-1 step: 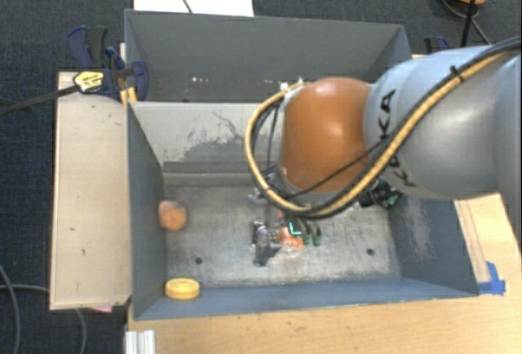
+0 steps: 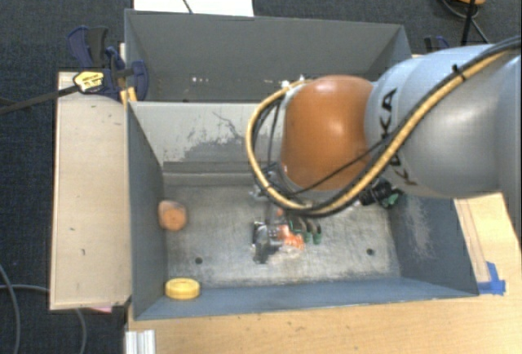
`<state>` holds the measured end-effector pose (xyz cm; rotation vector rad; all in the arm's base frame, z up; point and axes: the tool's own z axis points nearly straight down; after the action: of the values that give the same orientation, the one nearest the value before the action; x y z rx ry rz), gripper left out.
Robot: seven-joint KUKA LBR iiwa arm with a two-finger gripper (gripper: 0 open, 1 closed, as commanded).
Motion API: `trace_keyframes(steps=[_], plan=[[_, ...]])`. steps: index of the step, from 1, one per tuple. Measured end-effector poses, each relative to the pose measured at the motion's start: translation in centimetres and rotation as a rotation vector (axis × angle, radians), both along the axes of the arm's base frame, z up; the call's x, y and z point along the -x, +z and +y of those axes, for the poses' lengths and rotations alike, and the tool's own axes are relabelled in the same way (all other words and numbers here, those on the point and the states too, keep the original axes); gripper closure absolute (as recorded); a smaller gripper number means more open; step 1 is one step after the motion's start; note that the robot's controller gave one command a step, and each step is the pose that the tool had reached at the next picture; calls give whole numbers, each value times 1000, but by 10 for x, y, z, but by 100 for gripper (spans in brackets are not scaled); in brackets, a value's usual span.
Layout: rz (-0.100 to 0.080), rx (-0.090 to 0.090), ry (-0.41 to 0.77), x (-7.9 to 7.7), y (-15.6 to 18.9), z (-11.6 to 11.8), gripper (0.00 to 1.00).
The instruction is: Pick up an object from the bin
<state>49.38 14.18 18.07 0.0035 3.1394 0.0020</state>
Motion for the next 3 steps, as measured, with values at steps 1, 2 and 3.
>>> trace_keyframes(steps=[1,2,3], plan=[[-8,-3,-4,-15,-45,-14,0],[-6,1,100,-82,-106,-81,100],[-4,0,97,-81,-108,-80,0]])
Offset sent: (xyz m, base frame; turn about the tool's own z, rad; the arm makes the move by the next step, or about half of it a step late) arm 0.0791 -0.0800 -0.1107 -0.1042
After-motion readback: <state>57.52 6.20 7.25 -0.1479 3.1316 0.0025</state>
